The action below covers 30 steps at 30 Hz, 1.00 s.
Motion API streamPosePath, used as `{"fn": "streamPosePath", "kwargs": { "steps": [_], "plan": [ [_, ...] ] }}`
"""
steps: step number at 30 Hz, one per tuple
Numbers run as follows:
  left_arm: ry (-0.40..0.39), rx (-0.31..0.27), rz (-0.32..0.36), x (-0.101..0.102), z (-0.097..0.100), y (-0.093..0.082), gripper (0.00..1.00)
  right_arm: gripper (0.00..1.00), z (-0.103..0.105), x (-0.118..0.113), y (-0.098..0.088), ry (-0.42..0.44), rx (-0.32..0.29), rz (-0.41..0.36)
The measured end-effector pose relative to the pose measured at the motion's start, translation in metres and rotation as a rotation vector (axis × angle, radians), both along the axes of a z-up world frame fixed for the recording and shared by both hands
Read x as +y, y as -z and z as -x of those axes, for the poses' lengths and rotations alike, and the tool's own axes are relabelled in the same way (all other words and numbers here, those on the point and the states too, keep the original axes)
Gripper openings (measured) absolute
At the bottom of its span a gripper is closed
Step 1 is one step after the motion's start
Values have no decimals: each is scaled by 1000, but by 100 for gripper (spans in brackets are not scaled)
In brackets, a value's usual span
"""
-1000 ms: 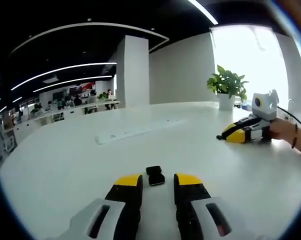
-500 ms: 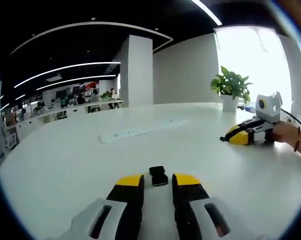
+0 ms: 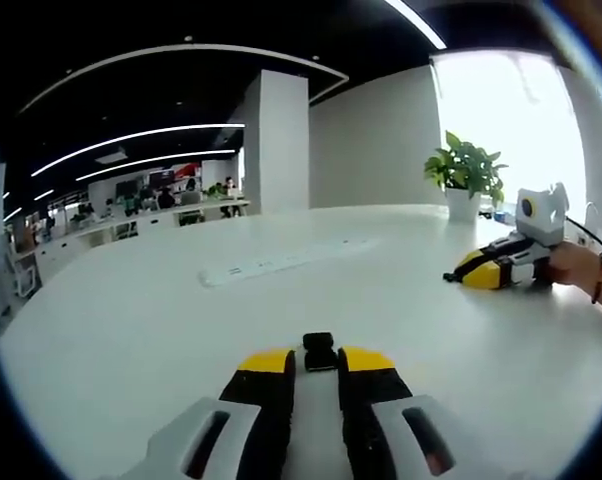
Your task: Snap the two parts of the plastic buckle together until the buckle closes and remains connected.
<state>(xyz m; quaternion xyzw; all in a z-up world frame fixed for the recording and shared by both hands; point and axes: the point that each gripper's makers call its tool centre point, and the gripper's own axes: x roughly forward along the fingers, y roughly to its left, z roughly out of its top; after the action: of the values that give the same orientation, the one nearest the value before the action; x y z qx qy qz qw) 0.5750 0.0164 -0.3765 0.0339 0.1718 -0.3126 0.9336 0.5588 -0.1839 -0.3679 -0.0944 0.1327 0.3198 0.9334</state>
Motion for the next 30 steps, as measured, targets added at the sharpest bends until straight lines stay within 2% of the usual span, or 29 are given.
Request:
{"fn": "streamPosePath", "kwargs": {
  "steps": [22, 30],
  "plan": [
    [17, -9, -3, -2, -1, 0, 12, 12, 0, 0, 1, 10, 2, -2],
    [31, -18, -23, -1, 0, 1, 12, 11, 0, 0, 0, 6, -8, 13]
  ]
}}
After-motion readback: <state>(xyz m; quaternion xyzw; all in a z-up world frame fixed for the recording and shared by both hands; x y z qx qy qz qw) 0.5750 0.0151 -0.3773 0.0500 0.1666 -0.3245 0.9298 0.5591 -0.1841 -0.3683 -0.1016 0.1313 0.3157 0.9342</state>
